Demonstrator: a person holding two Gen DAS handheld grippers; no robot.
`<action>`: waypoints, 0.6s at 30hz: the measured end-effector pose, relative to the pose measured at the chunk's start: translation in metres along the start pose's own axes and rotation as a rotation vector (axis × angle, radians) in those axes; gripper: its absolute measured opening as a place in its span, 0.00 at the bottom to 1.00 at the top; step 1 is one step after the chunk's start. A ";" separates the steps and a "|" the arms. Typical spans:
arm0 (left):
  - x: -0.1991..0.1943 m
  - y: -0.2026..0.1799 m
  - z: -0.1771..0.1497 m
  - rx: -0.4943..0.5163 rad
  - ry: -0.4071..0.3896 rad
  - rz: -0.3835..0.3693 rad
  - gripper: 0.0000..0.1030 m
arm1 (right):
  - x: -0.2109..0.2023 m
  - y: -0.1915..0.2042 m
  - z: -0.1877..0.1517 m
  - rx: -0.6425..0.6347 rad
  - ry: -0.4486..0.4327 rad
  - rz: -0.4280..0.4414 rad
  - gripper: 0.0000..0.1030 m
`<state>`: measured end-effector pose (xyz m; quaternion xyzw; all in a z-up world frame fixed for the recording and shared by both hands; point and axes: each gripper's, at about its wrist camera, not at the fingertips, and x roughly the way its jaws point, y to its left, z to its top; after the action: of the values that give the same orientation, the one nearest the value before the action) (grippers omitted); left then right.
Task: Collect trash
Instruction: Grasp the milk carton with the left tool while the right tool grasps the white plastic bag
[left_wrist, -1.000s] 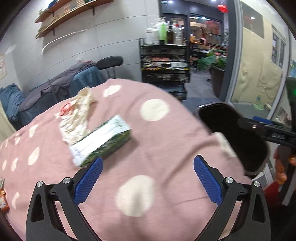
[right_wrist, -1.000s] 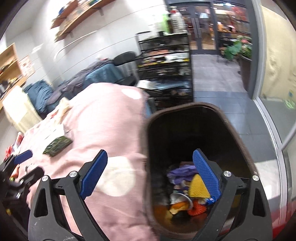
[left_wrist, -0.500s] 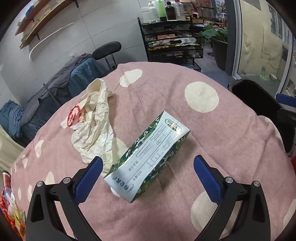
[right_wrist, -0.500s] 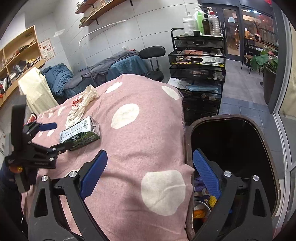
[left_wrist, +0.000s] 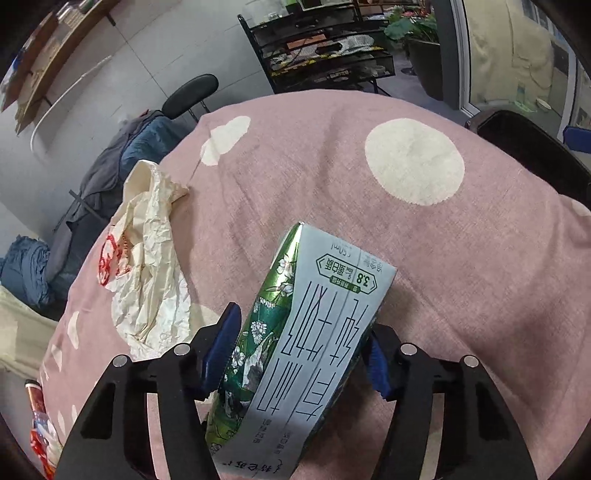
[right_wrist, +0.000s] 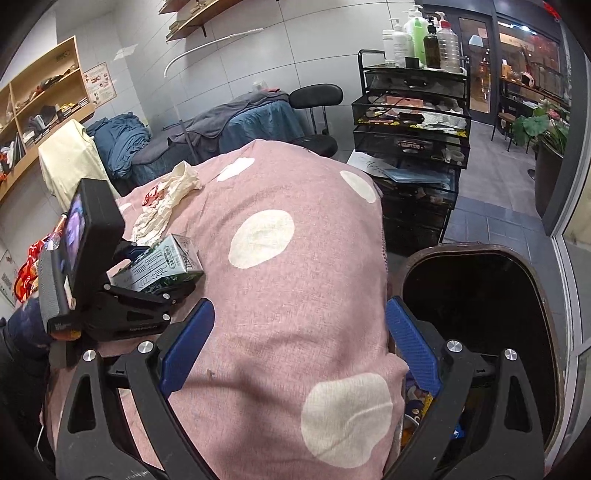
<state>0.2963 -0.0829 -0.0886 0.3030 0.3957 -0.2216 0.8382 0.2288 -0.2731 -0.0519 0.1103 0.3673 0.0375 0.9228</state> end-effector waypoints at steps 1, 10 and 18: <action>-0.006 0.002 -0.001 -0.023 -0.016 -0.005 0.58 | 0.001 0.000 0.001 0.003 0.002 0.003 0.90; -0.082 0.053 -0.038 -0.403 -0.197 -0.020 0.48 | 0.017 0.023 0.020 -0.006 -0.007 0.066 0.90; -0.120 0.083 -0.090 -0.629 -0.267 0.075 0.48 | 0.043 0.075 0.046 -0.053 0.014 0.184 0.90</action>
<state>0.2286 0.0538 -0.0102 0.0125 0.3201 -0.0956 0.9425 0.2920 -0.2014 -0.0308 0.1188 0.3607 0.1324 0.9156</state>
